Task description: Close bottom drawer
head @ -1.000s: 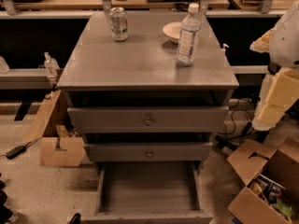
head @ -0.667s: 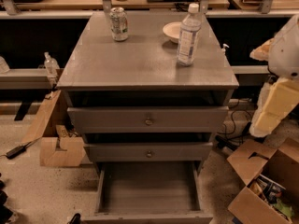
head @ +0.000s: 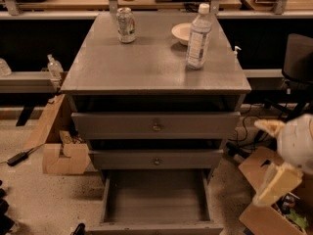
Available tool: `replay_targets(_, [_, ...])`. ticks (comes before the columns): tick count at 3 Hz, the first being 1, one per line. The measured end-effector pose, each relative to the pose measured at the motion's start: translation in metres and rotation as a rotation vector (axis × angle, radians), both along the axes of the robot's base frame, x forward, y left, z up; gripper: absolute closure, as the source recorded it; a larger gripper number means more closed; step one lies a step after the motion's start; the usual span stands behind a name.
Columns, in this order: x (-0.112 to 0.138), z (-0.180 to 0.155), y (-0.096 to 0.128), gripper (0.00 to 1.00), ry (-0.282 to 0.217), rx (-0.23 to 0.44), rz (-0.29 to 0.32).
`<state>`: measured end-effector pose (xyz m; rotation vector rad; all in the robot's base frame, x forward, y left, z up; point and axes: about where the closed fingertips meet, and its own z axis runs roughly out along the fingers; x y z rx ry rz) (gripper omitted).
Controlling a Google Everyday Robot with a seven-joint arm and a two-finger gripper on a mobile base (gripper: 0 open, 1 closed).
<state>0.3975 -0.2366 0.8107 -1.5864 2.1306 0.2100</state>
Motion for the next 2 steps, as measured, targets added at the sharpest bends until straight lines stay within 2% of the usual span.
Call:
replay_targets(1, [-0.014, -0.109, -0.022, 0.0, -0.034, 0.127, -0.038])
replay_targets(2, [0.013, -0.147, -0.045, 0.0, -0.053, 0.156, -0.09])
